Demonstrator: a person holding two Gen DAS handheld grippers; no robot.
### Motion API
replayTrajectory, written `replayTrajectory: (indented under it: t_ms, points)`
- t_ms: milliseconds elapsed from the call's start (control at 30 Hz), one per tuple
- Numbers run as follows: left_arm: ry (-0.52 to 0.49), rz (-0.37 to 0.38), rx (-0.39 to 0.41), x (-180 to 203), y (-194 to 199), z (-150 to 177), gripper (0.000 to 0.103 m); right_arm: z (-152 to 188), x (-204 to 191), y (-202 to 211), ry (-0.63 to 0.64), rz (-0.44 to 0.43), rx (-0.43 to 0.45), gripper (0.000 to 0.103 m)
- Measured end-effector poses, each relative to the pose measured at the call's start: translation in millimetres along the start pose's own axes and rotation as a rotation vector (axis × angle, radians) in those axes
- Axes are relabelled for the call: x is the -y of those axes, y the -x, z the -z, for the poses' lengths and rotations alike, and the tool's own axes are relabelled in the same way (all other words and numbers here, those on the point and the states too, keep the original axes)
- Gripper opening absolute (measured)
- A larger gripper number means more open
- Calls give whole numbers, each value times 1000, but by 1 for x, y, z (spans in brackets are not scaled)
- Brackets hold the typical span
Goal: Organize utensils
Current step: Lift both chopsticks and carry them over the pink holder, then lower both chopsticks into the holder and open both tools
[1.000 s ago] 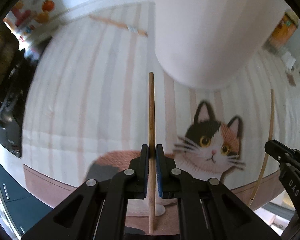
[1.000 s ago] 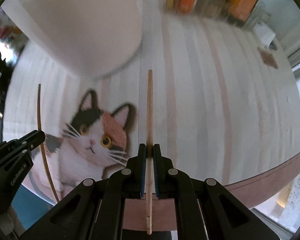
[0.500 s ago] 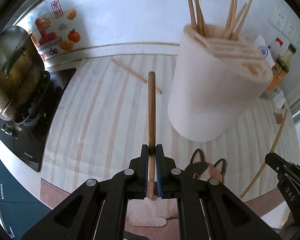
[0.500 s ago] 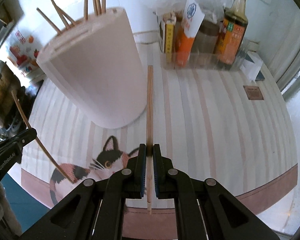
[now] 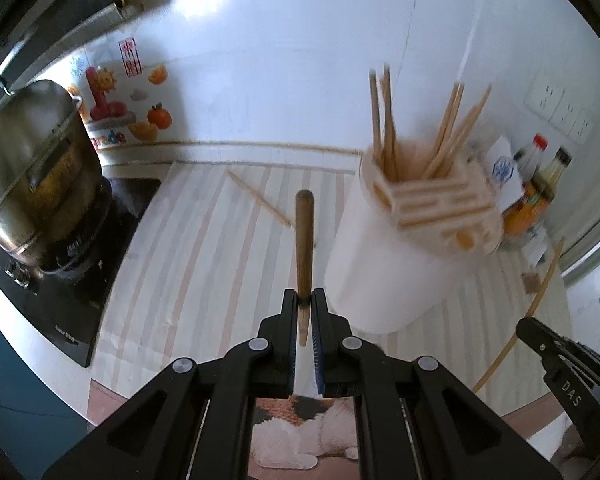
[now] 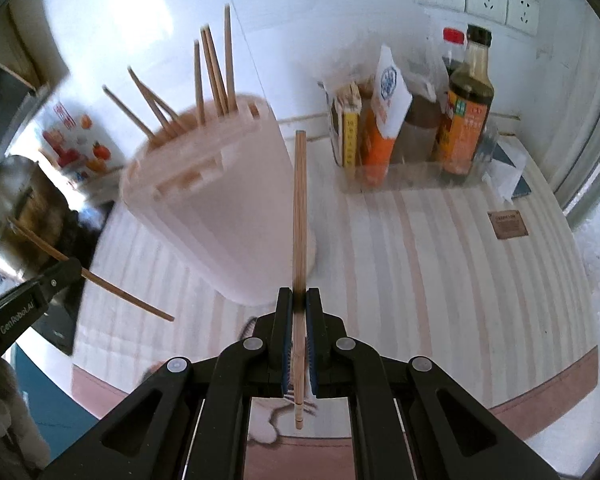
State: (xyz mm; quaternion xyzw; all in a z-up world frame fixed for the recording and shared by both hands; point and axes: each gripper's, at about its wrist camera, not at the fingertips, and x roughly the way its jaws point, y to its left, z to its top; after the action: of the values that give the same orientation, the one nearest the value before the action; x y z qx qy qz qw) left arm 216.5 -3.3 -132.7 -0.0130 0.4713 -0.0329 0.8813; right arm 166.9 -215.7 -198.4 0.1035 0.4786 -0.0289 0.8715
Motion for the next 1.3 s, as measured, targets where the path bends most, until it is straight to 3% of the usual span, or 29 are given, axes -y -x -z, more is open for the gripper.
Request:
replayTrajectory:
  t_ms: [333, 633, 933, 1300]
  points:
    - [34, 66, 108, -7, 80, -54, 4, -63, -2, 47, -67, -149, 89, 7]
    - [69, 131, 235, 9, 137, -100, 4, -149, 0, 79, -154, -239, 253, 7]
    - [126, 162, 175, 34, 92, -128, 4, -210, -5, 58, -161, -217, 313, 7]
    - [84, 78, 72, 59, 28, -142, 4, -225, -21, 6, -82, -197, 287, 7]
